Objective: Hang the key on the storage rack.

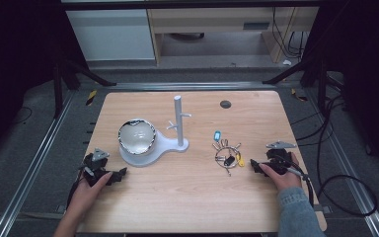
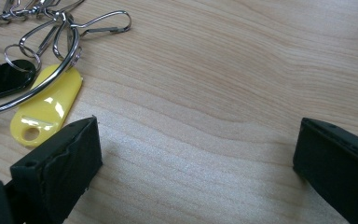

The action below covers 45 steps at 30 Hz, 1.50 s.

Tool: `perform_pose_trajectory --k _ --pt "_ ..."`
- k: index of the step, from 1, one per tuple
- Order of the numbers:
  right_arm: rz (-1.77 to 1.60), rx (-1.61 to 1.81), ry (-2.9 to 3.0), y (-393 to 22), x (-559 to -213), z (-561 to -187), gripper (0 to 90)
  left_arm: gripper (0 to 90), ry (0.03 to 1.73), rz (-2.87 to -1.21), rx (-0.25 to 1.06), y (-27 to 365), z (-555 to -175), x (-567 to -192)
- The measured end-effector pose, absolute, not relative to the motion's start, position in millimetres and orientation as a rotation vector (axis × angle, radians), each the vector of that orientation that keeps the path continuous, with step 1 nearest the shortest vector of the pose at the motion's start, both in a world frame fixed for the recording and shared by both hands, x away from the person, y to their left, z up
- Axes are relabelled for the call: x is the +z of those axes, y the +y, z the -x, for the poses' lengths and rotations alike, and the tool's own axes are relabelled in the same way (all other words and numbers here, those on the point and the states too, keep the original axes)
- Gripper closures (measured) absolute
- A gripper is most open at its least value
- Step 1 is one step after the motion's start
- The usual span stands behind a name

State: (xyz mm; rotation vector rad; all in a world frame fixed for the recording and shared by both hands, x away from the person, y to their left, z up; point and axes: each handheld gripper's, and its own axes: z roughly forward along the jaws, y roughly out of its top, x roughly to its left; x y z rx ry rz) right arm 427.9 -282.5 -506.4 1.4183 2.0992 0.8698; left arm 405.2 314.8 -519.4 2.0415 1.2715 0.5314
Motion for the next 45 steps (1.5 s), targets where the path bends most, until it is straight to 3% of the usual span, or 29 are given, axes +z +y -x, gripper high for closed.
perform_pose_trajectory --k 13,20,23,32,33,45 --pt "-1.428 0.855 2.084 -281.1 -506.6 -429.0 0.8 0.0 1.276 -2.041 0.533 314.5 -404.0 -519.3" --pt "-1.416 0.809 2.178 -282.6 -499.0 -431.9 7.7 0.0 1.278 -2.036 0.532 314.2 -402.9 -519.5" --pt "-1.396 0.766 2.249 -284.7 -492.5 -435.1 14.6 0.0 1.278 -2.036 0.532 314.2 -402.9 -519.4" --pt "-1.217 0.613 2.432 -271.2 -452.4 -448.8 19.5 0.0 1.278 -2.036 0.532 314.2 -402.8 -519.4" --pt "-1.186 0.556 2.476 -263.6 -439.9 -454.3 26.3 0.0 1.278 -2.036 0.532 314.2 -402.8 -519.5" --pt "-0.932 0.314 2.661 -225.5 -399.3 -478.7 48.4 0.0 1.278 -2.037 0.532 314.2 -402.8 -519.4"
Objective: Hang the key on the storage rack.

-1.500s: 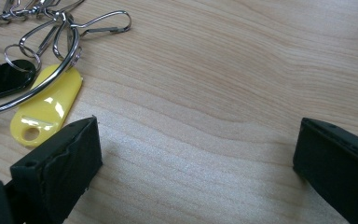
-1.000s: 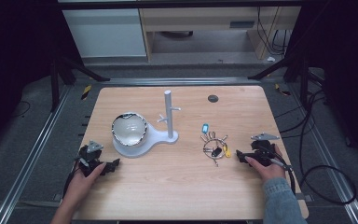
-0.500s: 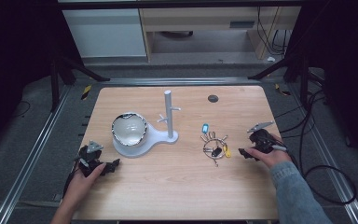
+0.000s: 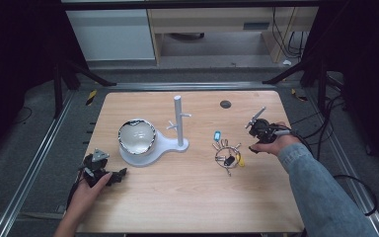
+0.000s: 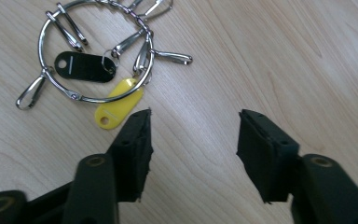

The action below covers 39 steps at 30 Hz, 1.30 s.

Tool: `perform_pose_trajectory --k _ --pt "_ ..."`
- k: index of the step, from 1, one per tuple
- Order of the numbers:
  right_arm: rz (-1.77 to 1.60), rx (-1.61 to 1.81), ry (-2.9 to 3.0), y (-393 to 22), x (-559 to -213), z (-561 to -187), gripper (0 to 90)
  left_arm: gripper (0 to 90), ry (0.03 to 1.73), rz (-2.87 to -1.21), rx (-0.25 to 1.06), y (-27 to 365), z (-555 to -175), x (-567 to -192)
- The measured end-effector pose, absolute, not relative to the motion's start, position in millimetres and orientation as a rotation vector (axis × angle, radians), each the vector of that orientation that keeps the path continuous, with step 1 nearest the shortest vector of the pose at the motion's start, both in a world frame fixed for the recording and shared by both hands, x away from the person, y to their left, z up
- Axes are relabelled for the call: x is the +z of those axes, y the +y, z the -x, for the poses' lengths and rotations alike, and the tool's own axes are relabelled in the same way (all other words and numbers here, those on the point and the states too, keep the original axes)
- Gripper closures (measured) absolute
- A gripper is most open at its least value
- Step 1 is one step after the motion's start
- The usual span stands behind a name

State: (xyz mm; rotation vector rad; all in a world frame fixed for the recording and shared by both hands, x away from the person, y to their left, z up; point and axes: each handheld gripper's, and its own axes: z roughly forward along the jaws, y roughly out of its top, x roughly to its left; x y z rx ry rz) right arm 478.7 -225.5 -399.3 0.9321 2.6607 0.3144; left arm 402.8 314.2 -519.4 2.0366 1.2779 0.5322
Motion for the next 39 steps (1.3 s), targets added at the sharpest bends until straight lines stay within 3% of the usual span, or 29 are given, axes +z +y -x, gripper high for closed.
perform_pose_trajectory --k 2,17,27,31,39 --pt "-0.907 0.302 2.702 -220.8 -395.6 -484.0 54.1 0.0 1.278 -2.037 0.532 314.3 -402.8 -519.4" --pt "-0.876 0.195 2.816 -197.3 -393.2 -504.0 67.2 0.0 1.278 -2.036 0.532 314.2 -402.9 -519.4" --pt "-0.831 0.128 2.873 -185.8 -416.0 -517.7 81.2 0.0 1.279 -2.037 0.532 314.2 -402.8 -519.4" --pt "-0.823 0.115 2.876 -182.2 -424.2 -524.4 79.6 0.0 1.278 -2.036 0.532 314.2 -402.9 -519.5" --pt "-0.784 0.077 2.902 -176.1 -443.1 -540.4 66.2 0.0 1.278 -2.036 0.532 314.2 -402.9 -519.4"
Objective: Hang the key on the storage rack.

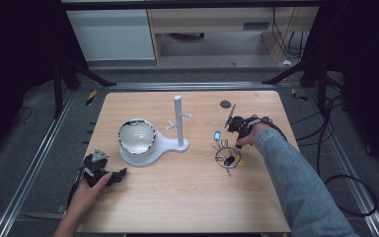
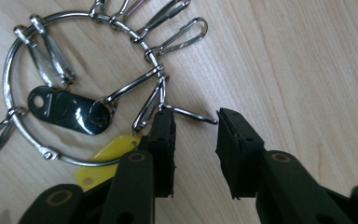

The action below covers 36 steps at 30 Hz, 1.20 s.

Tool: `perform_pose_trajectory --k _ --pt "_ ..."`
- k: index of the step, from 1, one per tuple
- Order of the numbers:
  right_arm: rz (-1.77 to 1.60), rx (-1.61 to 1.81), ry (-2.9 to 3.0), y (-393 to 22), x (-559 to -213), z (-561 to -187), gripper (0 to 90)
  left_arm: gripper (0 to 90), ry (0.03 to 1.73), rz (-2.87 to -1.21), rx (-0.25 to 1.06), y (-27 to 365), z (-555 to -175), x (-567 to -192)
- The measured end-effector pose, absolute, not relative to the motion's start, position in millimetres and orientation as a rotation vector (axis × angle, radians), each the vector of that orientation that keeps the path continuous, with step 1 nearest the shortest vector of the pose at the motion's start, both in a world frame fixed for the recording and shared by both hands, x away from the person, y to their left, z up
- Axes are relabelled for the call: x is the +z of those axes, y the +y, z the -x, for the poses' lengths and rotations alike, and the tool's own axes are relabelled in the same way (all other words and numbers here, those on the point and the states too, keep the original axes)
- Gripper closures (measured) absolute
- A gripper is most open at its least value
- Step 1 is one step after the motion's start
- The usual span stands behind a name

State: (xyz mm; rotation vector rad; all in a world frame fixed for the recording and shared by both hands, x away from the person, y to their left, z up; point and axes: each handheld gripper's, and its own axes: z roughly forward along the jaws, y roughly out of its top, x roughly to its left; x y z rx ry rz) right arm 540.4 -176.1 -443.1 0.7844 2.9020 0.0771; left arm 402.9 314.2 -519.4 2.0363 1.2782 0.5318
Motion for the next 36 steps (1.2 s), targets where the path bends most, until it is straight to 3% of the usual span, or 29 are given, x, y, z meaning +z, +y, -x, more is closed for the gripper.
perform_pose_trajectory --k 3,10,17,19,21,26,30,32,36 --pt "-0.763 0.068 2.913 -175.6 -446.3 -543.3 61.4 0.0 1.278 -2.036 0.532 314.2 -402.8 -519.5" --pt "-0.713 0.057 2.928 -173.7 -450.2 -544.6 59.8 0.0 1.278 -2.036 0.532 314.2 -402.8 -519.4" --pt "-0.683 0.026 2.936 -175.1 -451.5 -544.2 73.0 0.0 1.278 -2.036 0.532 314.2 -402.8 -519.4" --pt "-0.679 0.016 2.949 -177.9 -448.8 -540.1 83.8 0.0 1.278 -2.036 0.532 314.2 -402.8 -519.4" --pt "-0.675 0.005 2.956 -180.0 -448.3 -536.4 85.7 0.0 1.278 -2.036 0.532 314.2 -402.8 -519.4" --pt "-0.662 0.032 2.955 -182.1 -446.2 -529.0 81.8 0.0 1.278 -2.036 0.532 314.2 -402.8 -519.5" --pt "-0.651 0.093 2.927 -181.0 -442.8 -533.7 69.6 0.0 1.276 -2.039 0.533 314.4 -403.0 -519.4" --pt "-0.66 0.087 2.917 -179.9 -444.3 -537.9 59.4 0.0 1.276 -2.038 0.533 314.4 -402.9 -519.4" --pt "-0.67 0.051 2.915 -178.7 -449.8 -545.6 58.9 0.0 1.277 -2.04 0.535 314.4 -402.8 -519.3"
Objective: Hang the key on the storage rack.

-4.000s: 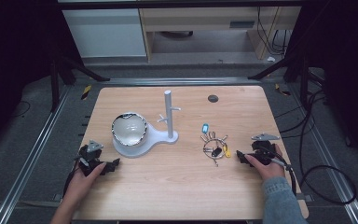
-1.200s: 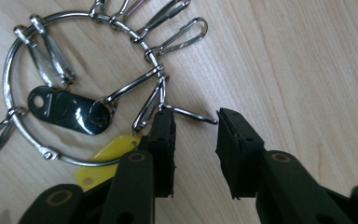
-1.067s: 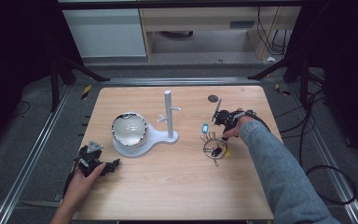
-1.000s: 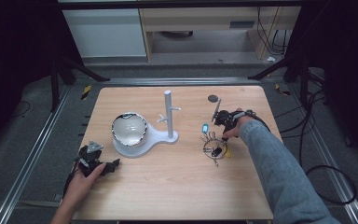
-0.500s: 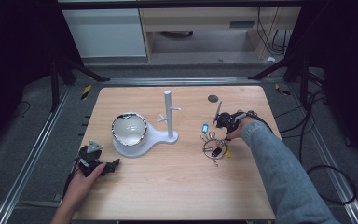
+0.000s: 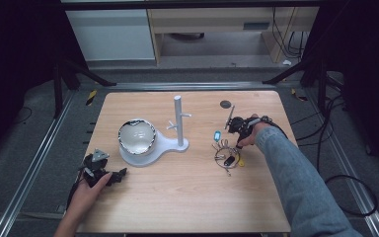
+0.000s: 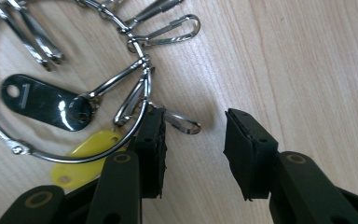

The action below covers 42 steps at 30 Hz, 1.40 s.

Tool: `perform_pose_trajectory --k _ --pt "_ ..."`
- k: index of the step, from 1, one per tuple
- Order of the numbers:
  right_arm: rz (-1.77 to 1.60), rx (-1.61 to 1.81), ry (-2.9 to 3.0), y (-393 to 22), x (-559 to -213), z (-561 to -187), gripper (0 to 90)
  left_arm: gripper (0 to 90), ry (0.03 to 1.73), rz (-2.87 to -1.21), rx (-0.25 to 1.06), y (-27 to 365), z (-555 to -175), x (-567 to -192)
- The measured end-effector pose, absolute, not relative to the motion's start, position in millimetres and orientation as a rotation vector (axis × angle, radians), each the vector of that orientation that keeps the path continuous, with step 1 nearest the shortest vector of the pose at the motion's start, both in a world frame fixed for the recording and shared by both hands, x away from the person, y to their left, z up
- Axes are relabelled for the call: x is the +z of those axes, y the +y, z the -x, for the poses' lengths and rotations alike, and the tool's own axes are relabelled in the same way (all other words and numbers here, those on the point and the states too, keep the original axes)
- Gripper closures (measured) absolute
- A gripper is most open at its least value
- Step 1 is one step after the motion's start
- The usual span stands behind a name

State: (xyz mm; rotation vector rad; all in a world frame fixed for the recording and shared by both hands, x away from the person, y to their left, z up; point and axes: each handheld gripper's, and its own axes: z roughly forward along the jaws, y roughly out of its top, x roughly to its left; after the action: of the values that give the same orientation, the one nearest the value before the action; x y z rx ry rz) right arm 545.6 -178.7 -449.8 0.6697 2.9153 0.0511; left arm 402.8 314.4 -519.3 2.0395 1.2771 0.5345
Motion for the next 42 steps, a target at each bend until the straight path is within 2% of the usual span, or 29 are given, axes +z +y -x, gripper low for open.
perform_pose_trajectory --k 5,12,17,24,35,42 --pt "-0.656 0.094 2.947 -177.9 -453.1 -548.9 63.0 0.0 1.275 -2.04 0.535 314.5 -402.7 -519.3" --pt "-0.609 0.005 3.001 -180.2 -455.5 -535.9 81.2 0.0 1.278 -2.038 0.533 314.3 -402.6 -519.4" --pt "-0.627 0.045 2.997 -183.7 -455.0 -525.1 86.8 0.0 1.277 -2.038 0.533 314.3 -402.7 -519.4" --pt "-0.645 0.086 2.996 -182.8 -455.7 -519.0 80.9 0.0 1.278 -2.039 0.532 314.2 -402.8 -519.3" --pt "-0.676 0.118 3.001 -176.4 -458.5 -526.3 81.6 0.0 1.278 -2.039 0.532 314.2 -402.9 -519.3" --pt "-0.675 0.107 3.0 -177.6 -456.6 -525.6 88.0 0.0 1.278 -2.04 0.532 314.2 -402.9 -519.3"
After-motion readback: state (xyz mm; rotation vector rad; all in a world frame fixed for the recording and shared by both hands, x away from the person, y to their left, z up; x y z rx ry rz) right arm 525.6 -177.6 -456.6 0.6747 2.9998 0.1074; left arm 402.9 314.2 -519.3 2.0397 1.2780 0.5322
